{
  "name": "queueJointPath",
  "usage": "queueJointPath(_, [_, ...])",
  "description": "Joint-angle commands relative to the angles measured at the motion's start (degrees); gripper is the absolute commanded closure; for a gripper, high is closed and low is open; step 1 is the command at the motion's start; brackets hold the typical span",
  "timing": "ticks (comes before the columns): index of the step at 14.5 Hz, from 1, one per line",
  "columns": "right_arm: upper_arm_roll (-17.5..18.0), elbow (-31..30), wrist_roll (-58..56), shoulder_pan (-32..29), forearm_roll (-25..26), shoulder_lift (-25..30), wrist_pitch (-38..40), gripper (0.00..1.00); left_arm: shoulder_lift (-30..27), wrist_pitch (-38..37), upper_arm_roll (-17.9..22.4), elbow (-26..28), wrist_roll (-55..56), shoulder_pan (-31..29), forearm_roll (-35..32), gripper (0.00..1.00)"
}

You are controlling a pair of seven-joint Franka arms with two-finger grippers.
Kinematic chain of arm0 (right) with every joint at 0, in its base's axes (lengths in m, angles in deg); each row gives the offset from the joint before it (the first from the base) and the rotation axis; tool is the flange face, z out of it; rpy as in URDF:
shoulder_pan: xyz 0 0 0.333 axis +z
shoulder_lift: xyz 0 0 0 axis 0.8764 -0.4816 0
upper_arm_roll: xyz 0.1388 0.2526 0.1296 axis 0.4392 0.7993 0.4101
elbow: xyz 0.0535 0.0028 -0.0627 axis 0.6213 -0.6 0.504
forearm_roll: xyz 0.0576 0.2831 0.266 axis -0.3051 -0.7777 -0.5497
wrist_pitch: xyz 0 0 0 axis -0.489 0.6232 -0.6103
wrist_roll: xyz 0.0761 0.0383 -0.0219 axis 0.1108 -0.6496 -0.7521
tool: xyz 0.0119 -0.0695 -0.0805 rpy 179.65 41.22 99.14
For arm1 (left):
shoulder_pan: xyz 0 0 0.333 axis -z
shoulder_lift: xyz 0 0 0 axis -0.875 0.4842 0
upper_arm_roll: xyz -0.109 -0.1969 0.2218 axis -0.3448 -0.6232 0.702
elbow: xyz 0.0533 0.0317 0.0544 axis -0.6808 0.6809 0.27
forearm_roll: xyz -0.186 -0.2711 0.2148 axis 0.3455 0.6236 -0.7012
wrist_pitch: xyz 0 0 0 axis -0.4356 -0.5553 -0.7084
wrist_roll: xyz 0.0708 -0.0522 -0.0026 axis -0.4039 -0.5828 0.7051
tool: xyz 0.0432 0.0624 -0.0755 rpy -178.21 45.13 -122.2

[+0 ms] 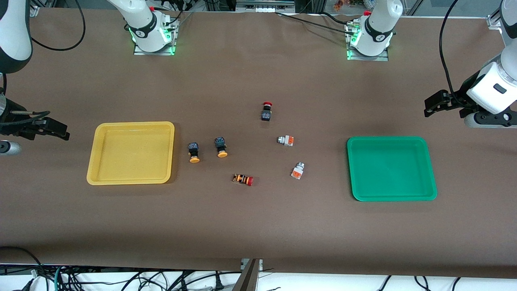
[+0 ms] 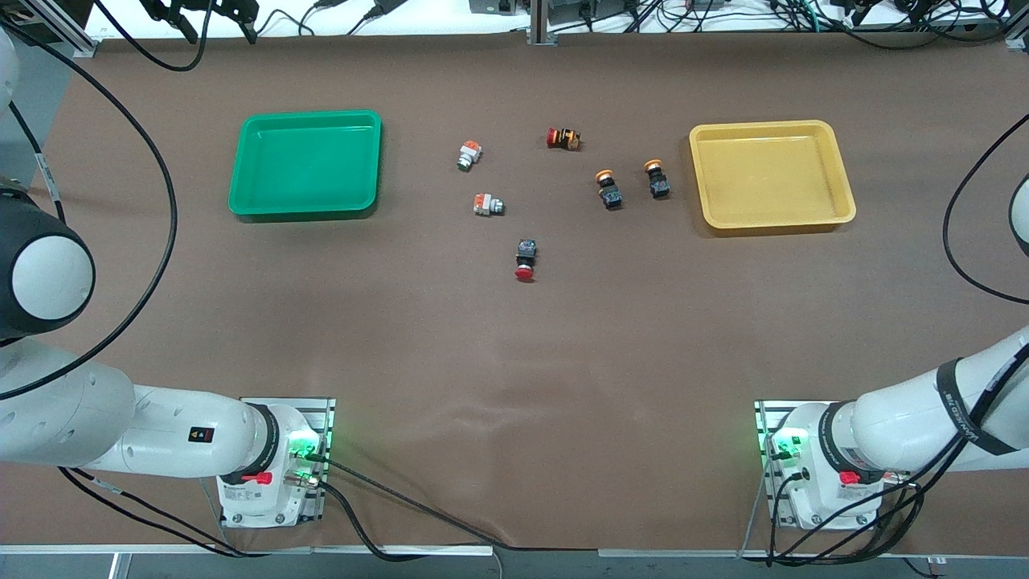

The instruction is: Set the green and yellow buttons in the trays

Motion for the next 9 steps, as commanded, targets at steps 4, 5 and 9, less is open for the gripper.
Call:
queueJointPath(4, [-0.13, 1.80, 0.75, 0.03, -0.97, -0.81, 1.08, 0.00, 1.40, -1.47, 0.37, -2.20, -2.59, 0.04, -0.77, 0.00])
queueJointPath(5, [-0.13, 1.80, 0.75, 0.03, -0.97, -0.81, 1.08, 0.00, 1.40, -1.47, 0.37, -2.29, -2.50, 0.12, -0.86, 0.00])
queueJointPath(9, [-0.13, 1.80, 0.75, 0.03, -1.06, -0.81, 1.08, 0.00, 1.84, -2.52, 0.20, -2.29, -1.53, 0.30, -0.86, 0.00])
